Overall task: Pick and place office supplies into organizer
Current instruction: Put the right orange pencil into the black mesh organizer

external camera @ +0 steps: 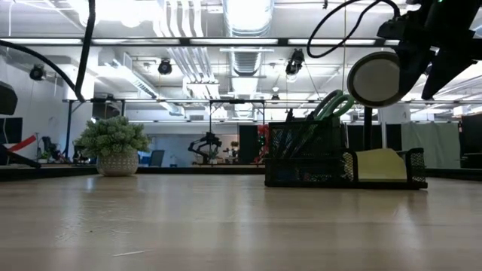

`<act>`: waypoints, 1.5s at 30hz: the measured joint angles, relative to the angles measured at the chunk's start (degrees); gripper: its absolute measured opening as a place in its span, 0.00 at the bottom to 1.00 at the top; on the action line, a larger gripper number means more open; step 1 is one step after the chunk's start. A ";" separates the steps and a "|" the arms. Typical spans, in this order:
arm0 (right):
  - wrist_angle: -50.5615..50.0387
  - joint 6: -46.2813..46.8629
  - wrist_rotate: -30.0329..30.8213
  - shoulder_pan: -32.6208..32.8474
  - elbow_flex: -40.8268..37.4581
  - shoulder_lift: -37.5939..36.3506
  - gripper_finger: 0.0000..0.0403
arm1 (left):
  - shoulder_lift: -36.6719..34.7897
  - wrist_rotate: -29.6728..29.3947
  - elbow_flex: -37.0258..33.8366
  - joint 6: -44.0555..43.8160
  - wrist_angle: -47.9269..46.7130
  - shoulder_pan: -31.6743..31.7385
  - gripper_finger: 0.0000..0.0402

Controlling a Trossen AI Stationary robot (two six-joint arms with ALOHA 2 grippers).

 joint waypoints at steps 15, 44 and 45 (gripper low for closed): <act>0.11 -1.24 0.20 0.01 -0.37 0.00 0.54 | 0.09 -0.50 -0.81 5.29 -1.77 0.07 0.02; 0.00 0.63 0.19 -0.01 -0.44 0.00 0.54 | -19.87 -46.24 -4.25 133.57 72.89 41.47 0.00; 0.02 0.68 0.17 -0.01 -0.44 0.00 0.54 | -19.02 -43.30 -4.57 136.35 80.15 43.80 0.00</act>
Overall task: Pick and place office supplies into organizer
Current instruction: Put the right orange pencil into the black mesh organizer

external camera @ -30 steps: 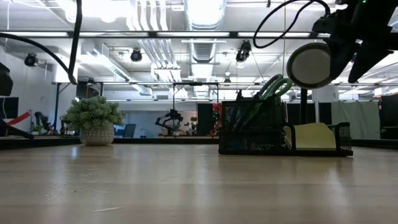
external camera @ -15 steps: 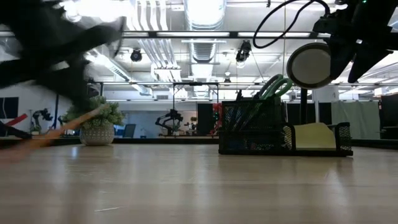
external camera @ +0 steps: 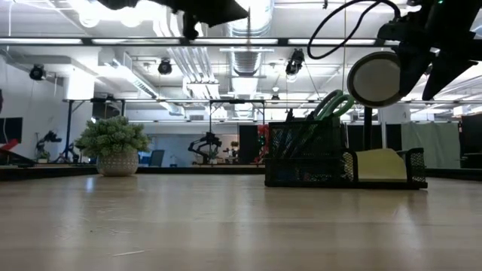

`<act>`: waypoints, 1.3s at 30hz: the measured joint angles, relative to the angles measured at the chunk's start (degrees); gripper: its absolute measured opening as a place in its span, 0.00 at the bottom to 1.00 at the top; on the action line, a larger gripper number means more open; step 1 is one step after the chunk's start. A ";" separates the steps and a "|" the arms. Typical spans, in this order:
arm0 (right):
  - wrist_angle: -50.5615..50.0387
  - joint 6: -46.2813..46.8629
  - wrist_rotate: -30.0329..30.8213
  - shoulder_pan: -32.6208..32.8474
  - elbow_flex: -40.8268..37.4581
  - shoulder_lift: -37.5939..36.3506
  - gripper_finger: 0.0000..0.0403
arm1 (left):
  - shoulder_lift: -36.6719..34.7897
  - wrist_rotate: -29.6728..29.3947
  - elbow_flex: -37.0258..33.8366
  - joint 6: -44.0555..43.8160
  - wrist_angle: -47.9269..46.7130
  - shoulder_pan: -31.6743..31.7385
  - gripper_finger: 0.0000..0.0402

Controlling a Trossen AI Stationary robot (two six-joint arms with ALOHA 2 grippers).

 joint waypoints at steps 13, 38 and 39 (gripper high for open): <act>-0.35 5.38 -1.94 0.00 0.00 -0.02 0.54 | 11.15 28.83 0.71 -6.57 3.39 8.26 0.00; -1.39 3.27 -1.94 -0.01 -0.04 -0.02 0.54 | 14.29 19.04 28.14 20.74 -48.82 11.82 0.03; -1.39 3.02 -1.96 -0.01 -0.04 0.00 0.54 | 15.48 19.86 29.34 21.03 -49.94 13.54 0.05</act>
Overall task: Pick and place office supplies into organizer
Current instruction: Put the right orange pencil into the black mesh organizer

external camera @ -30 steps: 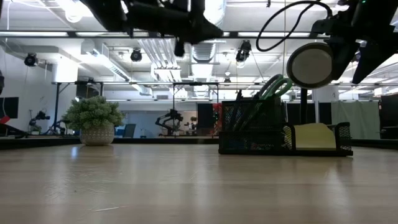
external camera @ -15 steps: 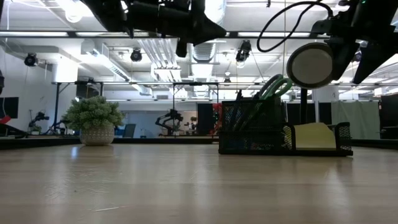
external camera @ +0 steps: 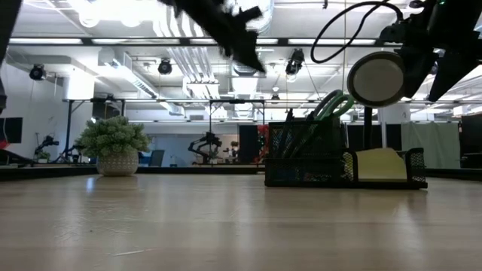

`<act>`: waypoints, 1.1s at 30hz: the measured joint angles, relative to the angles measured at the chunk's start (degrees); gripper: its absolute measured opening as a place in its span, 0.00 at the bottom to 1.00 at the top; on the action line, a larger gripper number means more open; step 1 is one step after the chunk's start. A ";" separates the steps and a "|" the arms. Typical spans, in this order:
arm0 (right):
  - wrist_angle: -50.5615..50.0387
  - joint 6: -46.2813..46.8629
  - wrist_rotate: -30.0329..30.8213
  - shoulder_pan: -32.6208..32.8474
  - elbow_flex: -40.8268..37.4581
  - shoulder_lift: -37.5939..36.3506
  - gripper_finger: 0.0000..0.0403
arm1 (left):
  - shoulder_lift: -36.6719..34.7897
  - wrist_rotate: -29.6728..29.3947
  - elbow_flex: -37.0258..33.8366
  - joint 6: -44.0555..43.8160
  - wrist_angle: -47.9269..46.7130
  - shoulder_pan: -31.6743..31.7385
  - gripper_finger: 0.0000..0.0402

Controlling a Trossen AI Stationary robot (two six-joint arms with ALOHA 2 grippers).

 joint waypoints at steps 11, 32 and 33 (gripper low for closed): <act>-0.06 0.24 -0.20 -0.25 0.00 0.00 0.54 | 18.33 2.02 17.62 13.09 -14.91 15.11 0.42; 0.06 10.96 -9.63 -2.50 0.00 -0.15 0.54 | 41.77 21.61 42.40 -6.64 -11.91 22.57 0.32; 0.05 11.18 -9.65 -2.50 0.00 -0.15 0.54 | 42.17 21.91 42.40 -9.21 -12.56 22.60 0.32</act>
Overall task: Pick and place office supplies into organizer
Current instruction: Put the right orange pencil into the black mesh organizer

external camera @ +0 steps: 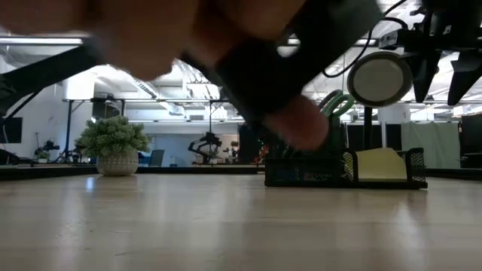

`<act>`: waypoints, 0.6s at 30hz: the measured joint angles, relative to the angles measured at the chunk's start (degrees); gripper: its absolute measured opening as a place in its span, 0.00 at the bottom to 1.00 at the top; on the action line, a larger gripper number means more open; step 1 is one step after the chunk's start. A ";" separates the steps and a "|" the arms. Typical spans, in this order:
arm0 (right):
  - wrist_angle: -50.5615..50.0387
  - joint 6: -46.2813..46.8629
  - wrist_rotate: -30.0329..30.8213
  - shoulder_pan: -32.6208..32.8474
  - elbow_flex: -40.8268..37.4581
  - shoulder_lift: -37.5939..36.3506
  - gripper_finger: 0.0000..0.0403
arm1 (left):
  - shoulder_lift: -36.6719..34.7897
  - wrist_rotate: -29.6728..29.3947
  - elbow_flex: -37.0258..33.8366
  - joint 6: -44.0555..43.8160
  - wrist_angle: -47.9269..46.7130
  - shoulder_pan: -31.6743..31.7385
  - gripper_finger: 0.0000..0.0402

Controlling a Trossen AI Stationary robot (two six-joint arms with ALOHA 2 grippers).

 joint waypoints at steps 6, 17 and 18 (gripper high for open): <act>-0.10 0.35 -0.39 0.00 0.00 0.00 0.54 | 1.54 8.87 0.04 -24.51 -2.20 1.27 0.32; -0.47 -2.94 -0.37 0.00 0.00 0.02 0.54 | 3.71 2.36 0.38 -49.72 2.49 2.01 0.32; -0.54 -3.28 -0.37 0.00 0.00 0.02 0.54 | 3.87 2.17 0.51 -51.28 2.55 2.07 0.32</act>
